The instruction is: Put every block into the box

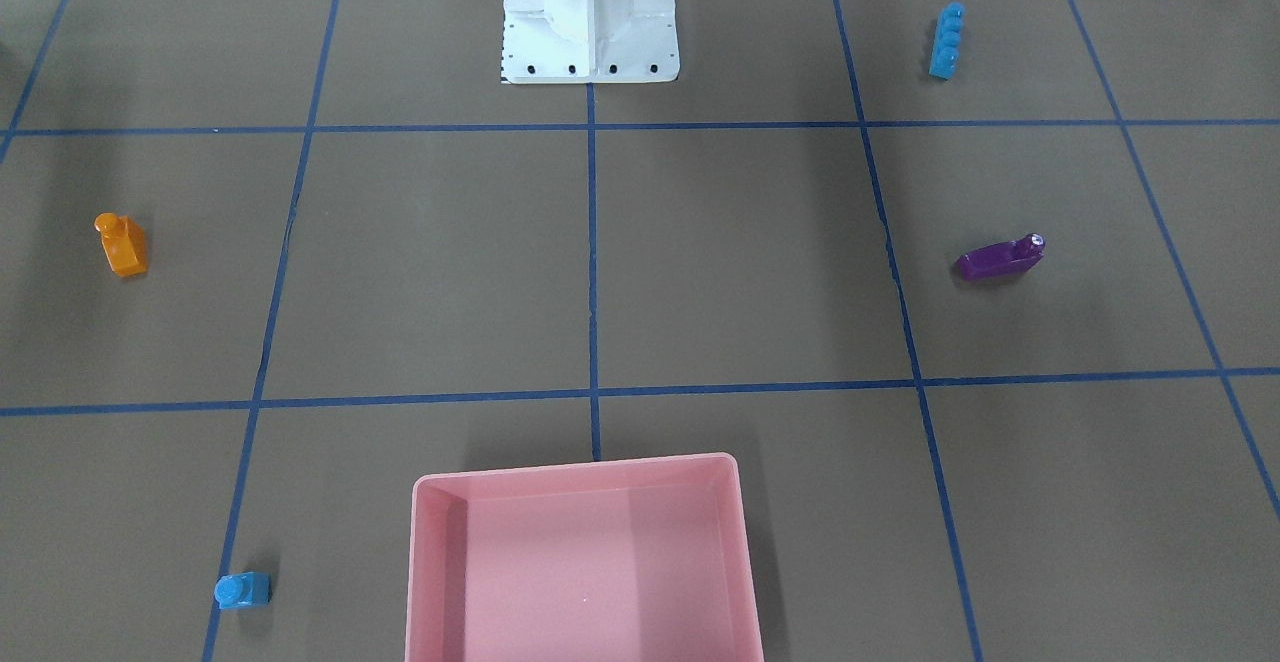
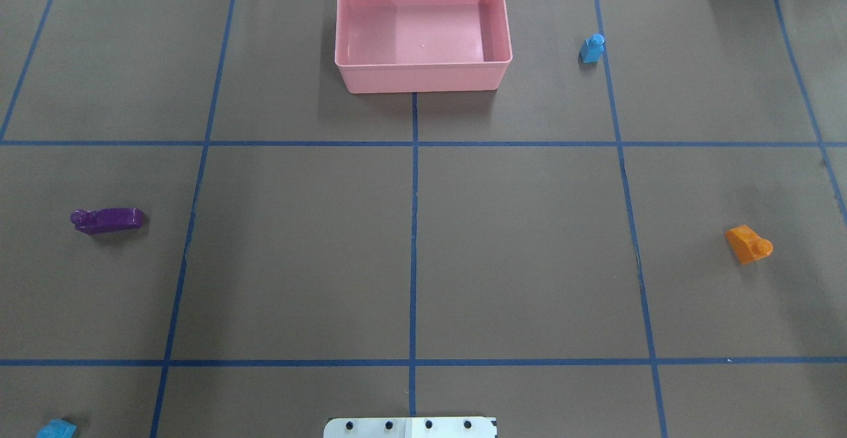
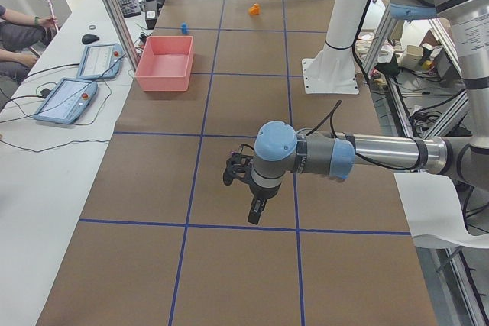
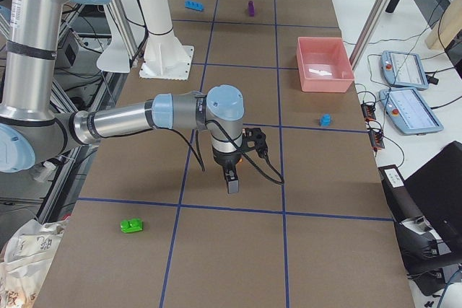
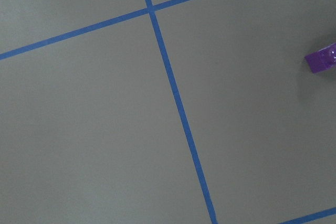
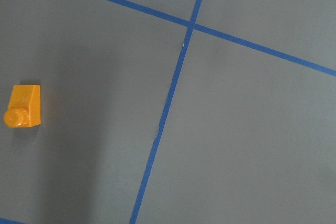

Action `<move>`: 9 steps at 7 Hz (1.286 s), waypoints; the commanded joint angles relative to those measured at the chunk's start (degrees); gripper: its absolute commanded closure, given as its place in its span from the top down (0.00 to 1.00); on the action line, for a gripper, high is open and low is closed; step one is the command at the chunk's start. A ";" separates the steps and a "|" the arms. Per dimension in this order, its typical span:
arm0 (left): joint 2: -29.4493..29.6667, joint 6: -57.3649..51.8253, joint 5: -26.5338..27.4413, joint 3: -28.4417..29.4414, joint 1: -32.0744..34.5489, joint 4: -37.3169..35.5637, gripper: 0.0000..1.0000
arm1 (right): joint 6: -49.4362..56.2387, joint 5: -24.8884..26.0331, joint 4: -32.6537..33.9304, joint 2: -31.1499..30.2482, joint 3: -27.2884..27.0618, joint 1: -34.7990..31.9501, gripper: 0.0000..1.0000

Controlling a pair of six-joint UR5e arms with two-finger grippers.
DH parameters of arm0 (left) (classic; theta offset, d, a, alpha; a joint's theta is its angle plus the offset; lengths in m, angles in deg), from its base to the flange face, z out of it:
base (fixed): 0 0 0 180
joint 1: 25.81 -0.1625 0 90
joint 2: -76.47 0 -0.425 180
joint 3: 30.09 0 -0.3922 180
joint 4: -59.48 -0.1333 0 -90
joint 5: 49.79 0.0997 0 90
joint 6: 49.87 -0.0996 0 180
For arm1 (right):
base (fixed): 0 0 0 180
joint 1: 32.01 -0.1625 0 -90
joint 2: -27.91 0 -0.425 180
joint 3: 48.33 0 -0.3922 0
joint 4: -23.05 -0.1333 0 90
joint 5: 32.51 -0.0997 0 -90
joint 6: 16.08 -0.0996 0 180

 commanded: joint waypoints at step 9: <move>10.98 3.16 -0.26 3.07 0.08 10.92 1.00 | -8.40 -8.26 -20.10 4.25 5.85 1.22 1.00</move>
